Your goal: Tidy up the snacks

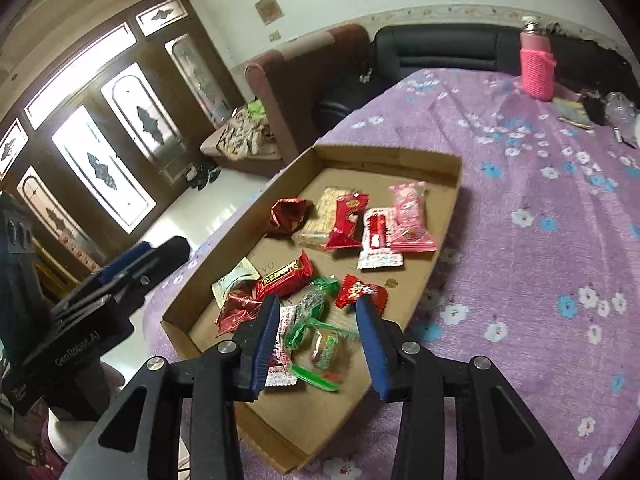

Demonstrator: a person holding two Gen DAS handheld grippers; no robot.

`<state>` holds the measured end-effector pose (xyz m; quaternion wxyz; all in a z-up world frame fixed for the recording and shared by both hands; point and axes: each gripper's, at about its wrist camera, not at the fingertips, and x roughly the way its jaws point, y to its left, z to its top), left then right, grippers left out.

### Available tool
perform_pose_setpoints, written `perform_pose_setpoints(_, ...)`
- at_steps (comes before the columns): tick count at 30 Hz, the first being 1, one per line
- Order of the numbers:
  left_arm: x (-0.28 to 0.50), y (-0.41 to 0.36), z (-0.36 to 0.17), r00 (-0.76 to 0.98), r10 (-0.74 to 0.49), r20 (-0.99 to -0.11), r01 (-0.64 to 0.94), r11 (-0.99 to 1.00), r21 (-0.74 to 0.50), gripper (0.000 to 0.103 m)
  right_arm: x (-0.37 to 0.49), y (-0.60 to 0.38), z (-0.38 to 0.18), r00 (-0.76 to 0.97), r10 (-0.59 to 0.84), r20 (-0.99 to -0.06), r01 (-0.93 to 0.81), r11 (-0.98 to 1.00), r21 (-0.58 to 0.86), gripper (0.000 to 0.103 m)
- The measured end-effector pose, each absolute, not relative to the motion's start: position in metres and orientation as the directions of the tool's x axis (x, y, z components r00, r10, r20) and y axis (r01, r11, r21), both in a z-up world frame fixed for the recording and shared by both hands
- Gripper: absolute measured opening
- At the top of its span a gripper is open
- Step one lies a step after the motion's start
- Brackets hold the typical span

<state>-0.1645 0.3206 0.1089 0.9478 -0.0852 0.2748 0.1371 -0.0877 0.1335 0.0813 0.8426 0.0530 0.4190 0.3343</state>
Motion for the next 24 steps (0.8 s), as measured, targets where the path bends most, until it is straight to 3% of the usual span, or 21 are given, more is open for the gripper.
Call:
perform_pose_setpoints(2, -0.173, 0.316, 0.118, 0.825, 0.282, -0.490, -0.346, 0.937, -0.044, 0.091, -0.094, 0.125, 0.085, 0.454, 0.602, -0.657, -0.501, 0.782, 0.371, 0.048)
perform_pose_setpoints(5, -0.192, 0.302, 0.136, 0.845, 0.392, -0.364, -0.416, 0.909, 0.013, 0.102, -0.104, 0.112, 0.087, 0.494, 0.588, -0.641, -0.475, 0.800, 0.367, 0.052)
perform_pose_setpoints(9, -0.207, 0.287, 0.152, 0.853, 0.451, -0.263, -0.460, 0.887, 0.027, 0.103, -0.117, 0.098, 0.090, 0.528, 0.566, -0.632, -0.449, 0.819, 0.358, 0.057)
perform_pose_setpoints(12, -0.197, 0.277, 0.146, 0.816, 0.485, -0.316, -0.489, 0.869, 0.072, 0.103, -0.124, 0.090, 0.090, 0.546, 0.553, -0.630, -0.433, 0.830, 0.353, 0.060)
perform_pose_setpoints(18, -0.175, 0.259, 0.127, 0.771, 0.436, -0.465, -0.439, 0.892, 0.108, 0.103, -0.141, 0.085, 0.087, 0.599, 0.486, -0.636, -0.425, 0.866, 0.262, 0.068)
perform_pose_setpoints(24, -0.173, 0.241, 0.123, 0.748, 0.452, -0.486, -0.438, 0.886, 0.151, 0.103, -0.151, 0.081, 0.088, 0.645, 0.438, -0.626, -0.428, 0.886, 0.180, 0.071)
